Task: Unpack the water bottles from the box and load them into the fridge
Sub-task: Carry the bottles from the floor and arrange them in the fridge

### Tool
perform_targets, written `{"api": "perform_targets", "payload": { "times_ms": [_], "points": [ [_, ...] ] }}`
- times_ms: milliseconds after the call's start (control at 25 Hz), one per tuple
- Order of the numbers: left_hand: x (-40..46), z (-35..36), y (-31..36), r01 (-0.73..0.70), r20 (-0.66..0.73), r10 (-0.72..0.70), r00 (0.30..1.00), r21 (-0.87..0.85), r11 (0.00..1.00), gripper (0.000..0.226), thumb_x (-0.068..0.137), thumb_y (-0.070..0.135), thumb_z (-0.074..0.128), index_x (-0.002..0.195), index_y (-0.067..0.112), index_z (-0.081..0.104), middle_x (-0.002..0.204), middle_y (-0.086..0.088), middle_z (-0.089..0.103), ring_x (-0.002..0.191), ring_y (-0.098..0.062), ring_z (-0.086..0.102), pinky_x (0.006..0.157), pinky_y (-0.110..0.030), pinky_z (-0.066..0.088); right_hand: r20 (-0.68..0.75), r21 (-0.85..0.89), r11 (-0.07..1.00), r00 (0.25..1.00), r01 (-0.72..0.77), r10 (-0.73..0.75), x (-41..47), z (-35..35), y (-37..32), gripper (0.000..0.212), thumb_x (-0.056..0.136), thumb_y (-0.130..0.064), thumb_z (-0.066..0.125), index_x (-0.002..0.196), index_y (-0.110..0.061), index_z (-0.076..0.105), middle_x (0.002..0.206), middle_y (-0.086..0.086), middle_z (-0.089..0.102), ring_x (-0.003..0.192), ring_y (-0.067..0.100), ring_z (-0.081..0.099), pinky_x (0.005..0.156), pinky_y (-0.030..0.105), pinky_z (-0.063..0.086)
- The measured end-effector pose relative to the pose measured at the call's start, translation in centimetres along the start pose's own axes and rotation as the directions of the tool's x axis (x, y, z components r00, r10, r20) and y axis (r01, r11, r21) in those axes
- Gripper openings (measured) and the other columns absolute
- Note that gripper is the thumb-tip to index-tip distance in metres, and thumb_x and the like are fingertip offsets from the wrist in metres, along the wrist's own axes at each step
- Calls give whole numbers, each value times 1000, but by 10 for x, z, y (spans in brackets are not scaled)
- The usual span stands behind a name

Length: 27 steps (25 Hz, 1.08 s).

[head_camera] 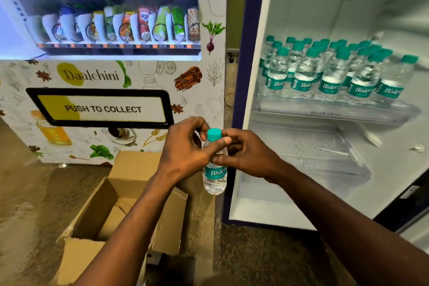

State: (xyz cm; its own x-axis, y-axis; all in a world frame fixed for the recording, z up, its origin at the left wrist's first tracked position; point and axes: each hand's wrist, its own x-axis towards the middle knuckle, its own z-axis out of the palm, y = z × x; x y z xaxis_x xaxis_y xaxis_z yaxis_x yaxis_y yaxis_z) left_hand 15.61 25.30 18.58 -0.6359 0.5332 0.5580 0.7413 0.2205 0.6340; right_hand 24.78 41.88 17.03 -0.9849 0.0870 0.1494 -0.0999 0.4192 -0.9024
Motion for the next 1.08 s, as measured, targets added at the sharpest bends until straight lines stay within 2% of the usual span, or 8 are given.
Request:
{"api": "perform_targets", "payload": {
  "times_ms": [120, 240, 400, 520, 640, 760, 920, 1080],
  "points": [
    [27, -14, 33, -120, -18, 120, 993, -54, 991, 35, 78, 52, 79, 85, 20, 66, 79, 6, 64, 64, -13, 62, 54, -30, 53, -194, -12, 996, 977, 93, -94, -6, -16, -32, 48, 82, -25, 82, 127, -21, 65, 112, -8, 72, 102, 10, 69, 87, 31, 60],
    [65, -16, 70, -282, -152, 265, 952, -106, 953, 43, 86, 52, 69, 104, 13, 68, 97, 0, 66, 87, -14, 66, 68, -34, 57, -340, -56, 990, 930, 127, -139, -15, -41, -63, 44, 77, -33, 86, 117, -24, 70, 98, -10, 74, 89, 8, 70, 77, 27, 59],
    [136, 1, 116, -433, -430, 431, 793, 99, 896, 63, 93, 37, 67, 140, 0, 48, 140, -20, 47, 133, -28, 46, 107, -34, 43, -511, -83, 992, 851, 94, -123, -32, -79, -87, 35, 75, -37, 86, 105, -30, 69, 80, -23, 70, 75, -2, 66, 67, 17, 52],
    [173, 21, 130, -478, -390, 561, 730, 295, 827, 76, 94, 39, 65, 148, -5, 36, 156, -34, 23, 149, -44, 21, 120, -52, 23, -637, -73, 995, 764, 72, -103, -38, -119, -99, 25, 75, -37, 85, 91, -33, 66, 70, -23, 67, 66, -2, 64, 63, 20, 53],
    [183, 44, 122, -479, -308, 603, 736, 393, 785, 78, 96, 48, 59, 154, 7, 29, 161, -30, 13, 152, -45, 9, 118, -61, 17, -787, -125, 992, 606, 31, -118, -32, -167, -109, 39, 66, -52, 87, 93, -28, 72, 76, -12, 72, 71, 7, 67, 69, 38, 61],
    [187, 52, 115, -435, -269, 619, 738, 512, 741, 73, 96, 54, 53, 156, 19, 29, 164, -24, 13, 152, -45, 6, 117, -62, 16, -847, -227, 974, 495, -5, -195, -15, -213, -120, 41, 71, -50, 85, 98, -23, 73, 85, -8, 73, 74, 8, 68, 73, 31, 59],
    [186, 57, 117, -358, -241, 609, 756, 627, 692, 71, 97, 61, 43, 158, 26, 26, 165, -20, 12, 152, -45, 5, 119, -62, 12, -846, -343, 938, 451, -50, -285, 31, -261, -132, 36, 82, -42, 79, 106, -16, 72, 95, -3, 73, 81, 5, 67, 73, 18, 52],
    [188, 60, 115, -340, -197, 622, 758, 695, 634, 72, 98, 62, 38, 158, 26, 23, 166, -17, 9, 153, -41, 3, 120, -60, 12, -818, -337, 938, 518, -77, -252, 83, -281, -124, 35, 85, -38, 77, 110, -14, 71, 103, 2, 75, 85, 8, 67, 68, 16, 47]
  ]
}}
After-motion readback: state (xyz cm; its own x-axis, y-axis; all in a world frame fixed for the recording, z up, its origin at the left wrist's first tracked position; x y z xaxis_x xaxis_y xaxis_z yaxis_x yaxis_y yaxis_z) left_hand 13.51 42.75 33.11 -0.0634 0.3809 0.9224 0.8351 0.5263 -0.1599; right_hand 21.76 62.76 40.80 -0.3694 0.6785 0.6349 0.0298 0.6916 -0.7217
